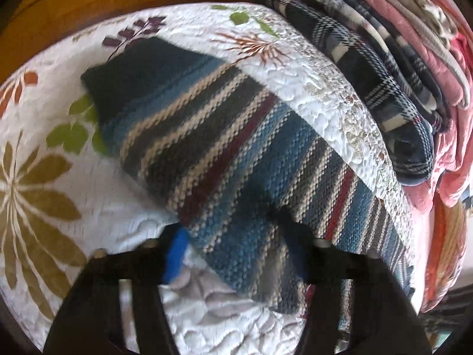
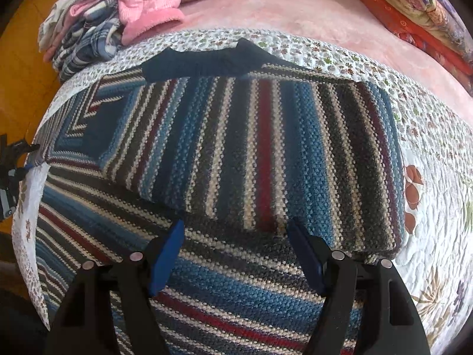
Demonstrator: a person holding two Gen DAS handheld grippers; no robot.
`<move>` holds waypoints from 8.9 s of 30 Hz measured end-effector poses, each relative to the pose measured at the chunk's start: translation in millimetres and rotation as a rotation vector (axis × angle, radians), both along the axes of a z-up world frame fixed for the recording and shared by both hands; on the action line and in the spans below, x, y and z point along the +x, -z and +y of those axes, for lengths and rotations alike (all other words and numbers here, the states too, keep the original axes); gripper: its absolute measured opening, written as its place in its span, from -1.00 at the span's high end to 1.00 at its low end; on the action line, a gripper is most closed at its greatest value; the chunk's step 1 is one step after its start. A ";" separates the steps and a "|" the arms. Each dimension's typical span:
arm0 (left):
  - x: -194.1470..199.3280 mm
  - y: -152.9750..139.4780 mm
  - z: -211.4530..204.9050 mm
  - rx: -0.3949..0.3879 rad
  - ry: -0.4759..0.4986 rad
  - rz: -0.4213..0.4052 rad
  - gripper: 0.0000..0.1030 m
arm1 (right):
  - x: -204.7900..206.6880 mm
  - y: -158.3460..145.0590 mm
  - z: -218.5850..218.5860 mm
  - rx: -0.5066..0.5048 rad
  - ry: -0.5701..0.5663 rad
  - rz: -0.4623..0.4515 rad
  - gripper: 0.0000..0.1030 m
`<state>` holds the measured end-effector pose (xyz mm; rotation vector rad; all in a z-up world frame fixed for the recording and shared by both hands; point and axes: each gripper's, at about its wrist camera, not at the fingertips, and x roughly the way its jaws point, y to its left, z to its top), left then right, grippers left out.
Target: Fold small clothes
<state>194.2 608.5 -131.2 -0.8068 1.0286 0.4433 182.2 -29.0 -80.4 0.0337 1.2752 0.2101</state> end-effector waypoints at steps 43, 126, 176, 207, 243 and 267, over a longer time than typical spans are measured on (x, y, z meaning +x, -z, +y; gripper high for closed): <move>38.5 -52.7 -277.3 -0.045 0.639 -0.233 0.70 | 11.7 -9.4 -23.1 -0.001 0.053 -0.013 -0.42; 29.9 -19.3 -213.0 0.181 0.650 0.155 -0.01 | 91.3 8.2 125.4 0.108 0.055 0.156 0.78; 47.0 -55.4 -194.0 0.284 0.591 0.106 -0.21 | 86.9 -49.6 198.5 0.032 -0.167 0.064 0.71; 47.3 -44.1 -204.9 0.311 0.629 0.121 -0.22 | 92.4 -79.1 104.4 0.140 0.067 0.009 0.84; 42.1 -15.3 -257.6 0.379 0.777 0.121 -0.25 | 53.7 11.6 -66.4 0.399 0.338 0.118 0.82; 4.9 -50.4 -264.5 0.327 0.795 0.140 -0.35 | -23.7 -31.0 -103.1 0.226 0.435 0.099 0.60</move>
